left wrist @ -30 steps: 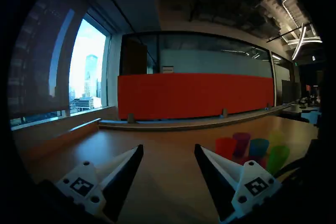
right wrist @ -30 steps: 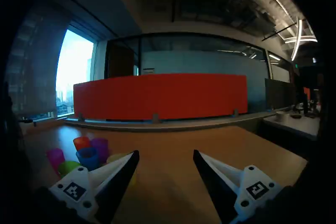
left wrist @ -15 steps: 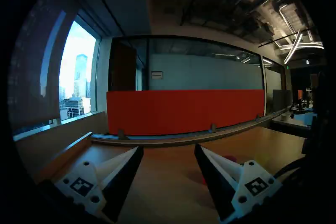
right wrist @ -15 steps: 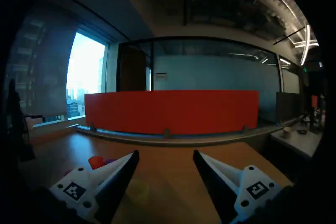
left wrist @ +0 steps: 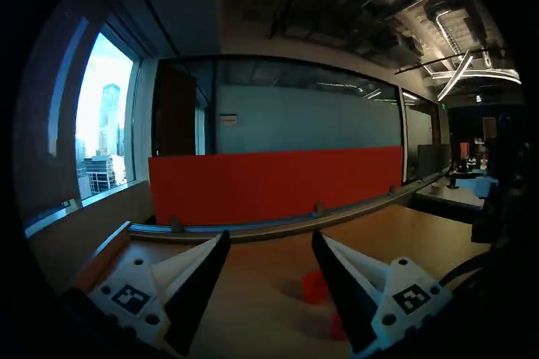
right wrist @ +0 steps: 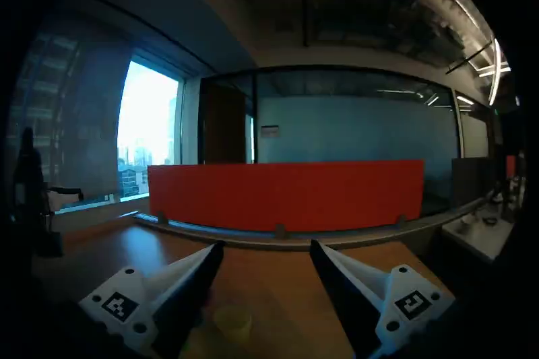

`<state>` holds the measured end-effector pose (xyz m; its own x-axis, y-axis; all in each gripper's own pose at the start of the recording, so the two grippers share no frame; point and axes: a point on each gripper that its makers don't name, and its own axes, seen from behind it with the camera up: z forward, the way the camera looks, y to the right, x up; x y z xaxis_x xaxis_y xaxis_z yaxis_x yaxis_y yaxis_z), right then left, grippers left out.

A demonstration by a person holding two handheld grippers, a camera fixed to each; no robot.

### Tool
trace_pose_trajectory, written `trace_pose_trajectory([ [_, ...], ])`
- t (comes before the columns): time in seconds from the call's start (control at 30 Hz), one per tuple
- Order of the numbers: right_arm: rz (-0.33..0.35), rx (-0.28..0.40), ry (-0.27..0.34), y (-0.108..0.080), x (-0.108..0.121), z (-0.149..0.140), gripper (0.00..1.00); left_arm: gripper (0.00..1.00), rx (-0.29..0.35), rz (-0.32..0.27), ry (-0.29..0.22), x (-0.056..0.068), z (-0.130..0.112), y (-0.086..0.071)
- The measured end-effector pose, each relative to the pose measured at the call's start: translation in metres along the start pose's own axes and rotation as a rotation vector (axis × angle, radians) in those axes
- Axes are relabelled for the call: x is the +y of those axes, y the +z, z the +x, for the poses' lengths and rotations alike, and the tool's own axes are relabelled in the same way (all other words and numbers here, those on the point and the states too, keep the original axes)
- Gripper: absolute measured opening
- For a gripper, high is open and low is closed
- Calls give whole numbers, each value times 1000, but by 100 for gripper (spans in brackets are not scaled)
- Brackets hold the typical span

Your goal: Pour water

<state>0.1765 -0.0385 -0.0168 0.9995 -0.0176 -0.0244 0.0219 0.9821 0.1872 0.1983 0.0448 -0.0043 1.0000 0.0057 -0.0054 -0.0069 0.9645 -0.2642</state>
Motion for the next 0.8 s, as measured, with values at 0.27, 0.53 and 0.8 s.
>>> trace_pose_trajectory([
  [0.27,149,-21,-53,-4,-32,4,99,90,-12,-114,-6,19,1,1],
  [0.53,348,-44,-52,-13,-69,7,100,90,-8,-285,-63,45,8,-1],
  [0.8,408,-54,-86,-15,-83,9,99,90,-14,-374,-115,51,11,-4],
])
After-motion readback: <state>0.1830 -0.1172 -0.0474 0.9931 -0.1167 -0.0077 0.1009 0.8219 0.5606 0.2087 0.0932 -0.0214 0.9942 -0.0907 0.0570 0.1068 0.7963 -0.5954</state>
